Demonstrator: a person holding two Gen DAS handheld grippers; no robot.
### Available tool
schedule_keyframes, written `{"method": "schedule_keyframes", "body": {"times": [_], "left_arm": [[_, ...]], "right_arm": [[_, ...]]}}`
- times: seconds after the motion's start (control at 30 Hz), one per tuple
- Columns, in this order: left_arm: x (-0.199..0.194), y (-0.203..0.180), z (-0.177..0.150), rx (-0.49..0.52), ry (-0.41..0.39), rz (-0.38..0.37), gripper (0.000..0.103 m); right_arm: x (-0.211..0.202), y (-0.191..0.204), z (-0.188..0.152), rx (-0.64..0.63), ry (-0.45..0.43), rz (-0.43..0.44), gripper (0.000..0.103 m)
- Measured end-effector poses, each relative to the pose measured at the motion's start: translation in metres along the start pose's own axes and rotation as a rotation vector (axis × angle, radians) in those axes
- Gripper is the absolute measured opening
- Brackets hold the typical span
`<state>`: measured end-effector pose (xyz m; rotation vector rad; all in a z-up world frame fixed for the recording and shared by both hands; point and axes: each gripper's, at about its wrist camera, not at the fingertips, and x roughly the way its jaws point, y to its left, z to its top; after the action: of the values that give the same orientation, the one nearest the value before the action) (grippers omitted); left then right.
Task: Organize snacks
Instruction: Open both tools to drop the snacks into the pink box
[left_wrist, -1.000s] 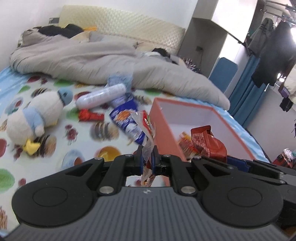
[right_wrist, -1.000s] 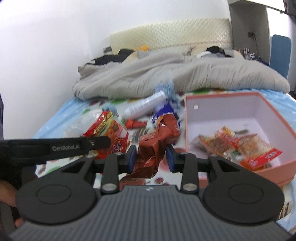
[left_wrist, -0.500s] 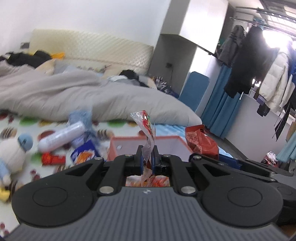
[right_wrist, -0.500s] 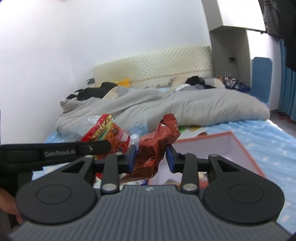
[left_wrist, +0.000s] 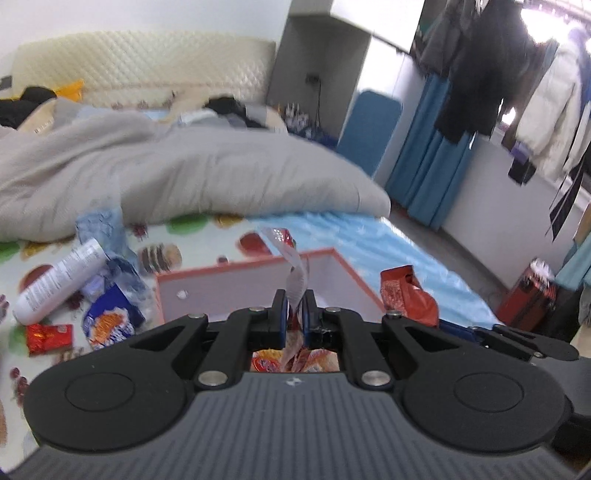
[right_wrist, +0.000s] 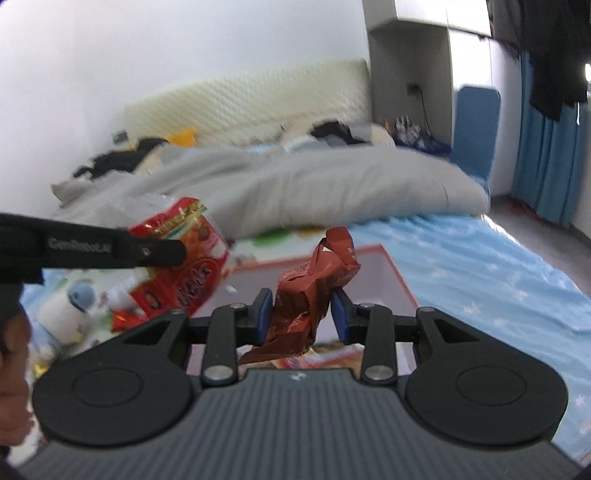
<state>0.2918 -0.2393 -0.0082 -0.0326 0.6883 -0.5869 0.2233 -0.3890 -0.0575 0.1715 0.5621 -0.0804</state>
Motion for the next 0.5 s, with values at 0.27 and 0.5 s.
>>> {"method": "schedule_keyframes", "body": {"times": [0.27,0.5], "left_arm": [[0.076,0.0,-0.017,0.033,0.167,0.015,0.009],[0.102,0.01,-0.029,0.008,0.245,0.052,0.01]], "right_arm": [[0.052,-0.031,-0.027,0.058,0.184,0.011,0.037],[0.064,-0.042,-0.04,0.081,0.23,0.018,0.038]]}}
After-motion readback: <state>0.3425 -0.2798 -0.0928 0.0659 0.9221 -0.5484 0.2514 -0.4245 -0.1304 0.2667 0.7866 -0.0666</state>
